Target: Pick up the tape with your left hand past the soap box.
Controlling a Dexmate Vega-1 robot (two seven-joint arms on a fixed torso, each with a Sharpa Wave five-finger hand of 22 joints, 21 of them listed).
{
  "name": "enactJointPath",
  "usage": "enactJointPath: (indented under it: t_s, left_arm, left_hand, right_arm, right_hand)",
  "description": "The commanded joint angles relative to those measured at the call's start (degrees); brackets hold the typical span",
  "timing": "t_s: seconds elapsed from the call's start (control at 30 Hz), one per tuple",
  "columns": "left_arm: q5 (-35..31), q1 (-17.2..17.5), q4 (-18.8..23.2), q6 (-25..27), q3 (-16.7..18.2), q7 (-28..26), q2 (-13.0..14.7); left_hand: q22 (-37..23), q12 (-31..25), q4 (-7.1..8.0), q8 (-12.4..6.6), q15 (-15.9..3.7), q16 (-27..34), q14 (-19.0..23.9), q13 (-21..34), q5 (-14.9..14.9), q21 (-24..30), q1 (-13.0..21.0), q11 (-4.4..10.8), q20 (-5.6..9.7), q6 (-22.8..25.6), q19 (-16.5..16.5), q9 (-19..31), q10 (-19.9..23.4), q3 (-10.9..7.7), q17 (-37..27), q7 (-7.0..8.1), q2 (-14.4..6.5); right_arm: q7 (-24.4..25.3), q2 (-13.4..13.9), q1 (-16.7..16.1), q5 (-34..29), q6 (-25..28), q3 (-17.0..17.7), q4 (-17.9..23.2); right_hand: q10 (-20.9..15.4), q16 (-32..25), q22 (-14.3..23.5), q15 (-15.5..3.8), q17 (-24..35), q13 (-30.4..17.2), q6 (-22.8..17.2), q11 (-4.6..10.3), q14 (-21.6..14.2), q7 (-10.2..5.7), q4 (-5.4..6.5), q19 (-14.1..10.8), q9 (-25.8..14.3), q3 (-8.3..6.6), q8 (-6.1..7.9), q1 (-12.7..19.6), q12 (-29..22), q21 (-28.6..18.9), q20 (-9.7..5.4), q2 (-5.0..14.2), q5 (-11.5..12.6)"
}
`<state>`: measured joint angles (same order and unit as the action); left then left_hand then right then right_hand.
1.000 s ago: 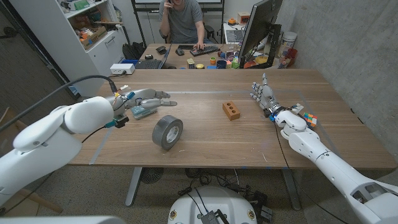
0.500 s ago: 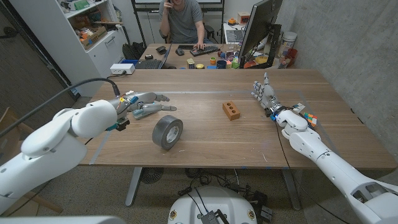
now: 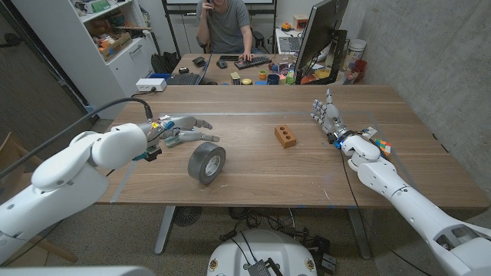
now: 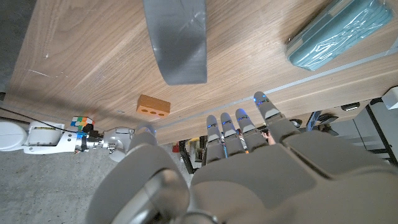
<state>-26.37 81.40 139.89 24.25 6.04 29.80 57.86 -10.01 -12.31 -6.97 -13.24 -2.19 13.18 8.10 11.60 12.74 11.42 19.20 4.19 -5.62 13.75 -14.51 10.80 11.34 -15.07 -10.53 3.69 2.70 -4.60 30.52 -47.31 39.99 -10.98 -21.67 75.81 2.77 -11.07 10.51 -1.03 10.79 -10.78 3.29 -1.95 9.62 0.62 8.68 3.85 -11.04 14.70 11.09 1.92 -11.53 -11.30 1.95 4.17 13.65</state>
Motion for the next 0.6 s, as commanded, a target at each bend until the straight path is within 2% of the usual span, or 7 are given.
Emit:
enactJointPath:
  t_s: [0.03,0.17,0.47,0.53,0.6]
  left_arm:
    - [1.0,-1.8,-1.2,-1.7,-2.9,2.1,0.9]
    - [0.6,-2.1,-2.0,-1.7,-4.7,1.8,1.4]
    - [-1.3,-1.2,-2.2,-1.3,-6.0,0.3,2.6]
    - [-2.7,-1.0,-2.3,-2.0,-6.5,-0.5,3.5]
    - [-3.9,-0.7,-2.3,-2.1,-7.0,-1.2,3.8]
  left_hand:
    - [-0.1,-0.2,-0.32,-0.24,-0.2,-0.2,0.6,0.3,0.4,-0.1,0.8,0.26,0.36,0.6,0.2,0.2,0.9,-0.17,-0.3,-0.1,0.0]
    - [-0.1,-0.2,-0.36,-0.21,-0.23,-0.3,0.6,0.3,0.5,-0.1,0.8,0.21,0.29,0.7,0.2,0.2,0.9,-0.18,-0.3,-0.01,0.0]
    - [-0.1,-0.4,-0.83,-0.38,-0.64,-0.1,1.4,0.3,0.7,0.0,1.9,1.01,0.46,1.9,-0.4,0.2,1.7,-0.52,-0.3,1.02,-0.2]
    - [-0.1,-0.4,-1.36,-0.49,-1.19,0.0,2.0,0.3,0.9,0.4,3.3,1.4,1.18,2.7,-1.4,0.2,2.2,-1.05,-0.3,1.8,-0.6]
    - [-0.1,-0.3,-2.3,-0.36,-2.03,0.0,2.8,0.3,1.2,0.9,6.0,1.68,2.65,3.2,-3.5,0.3,2.5,-2.0,-0.2,2.44,-1.1]
  right_arm:
    - [0.6,0.2,-0.5,0.0,-0.2,0.3,0.5]
    - [0.4,0.2,-0.4,0.0,-0.2,0.2,0.5]
    - [0.5,0.5,-0.6,-0.1,-0.4,0.4,0.9]
    - [0.6,0.6,-0.8,0.1,-0.2,0.5,1.2]
    - [0.6,0.7,-0.9,0.0,-0.3,0.5,1.3]
  right_hand:
    - [0.4,-0.2,0.3,-0.07,0.2,-0.2,0.2,-0.23,1.8,0.21,0.0,0.4,-0.3,0.34,0.39,0.2,-0.3,-0.3,0.13,0.99,0.5]
    - [0.4,-0.2,0.3,-0.05,0.2,-0.2,0.2,-0.33,1.8,0.22,0.0,0.5,-0.3,0.36,0.39,0.2,-0.3,-0.3,0.21,1.0,0.5]
    - [0.4,-0.2,0.3,-0.01,0.2,-0.2,0.2,-0.35,1.8,0.24,0.01,0.5,-0.3,0.39,0.4,0.2,-0.3,-0.3,0.33,1.03,0.5]
    - [0.4,-0.2,0.3,0.0,0.2,-0.2,0.2,-0.38,1.8,0.22,0.01,0.5,-0.3,0.4,0.39,0.2,-0.3,-0.4,0.3,1.04,0.5]
    - [0.4,-0.2,0.3,0.0,0.2,-0.2,0.2,-0.39,1.8,0.23,0.01,0.5,-0.3,0.41,0.41,0.2,-0.3,-0.3,0.36,1.05,0.5]
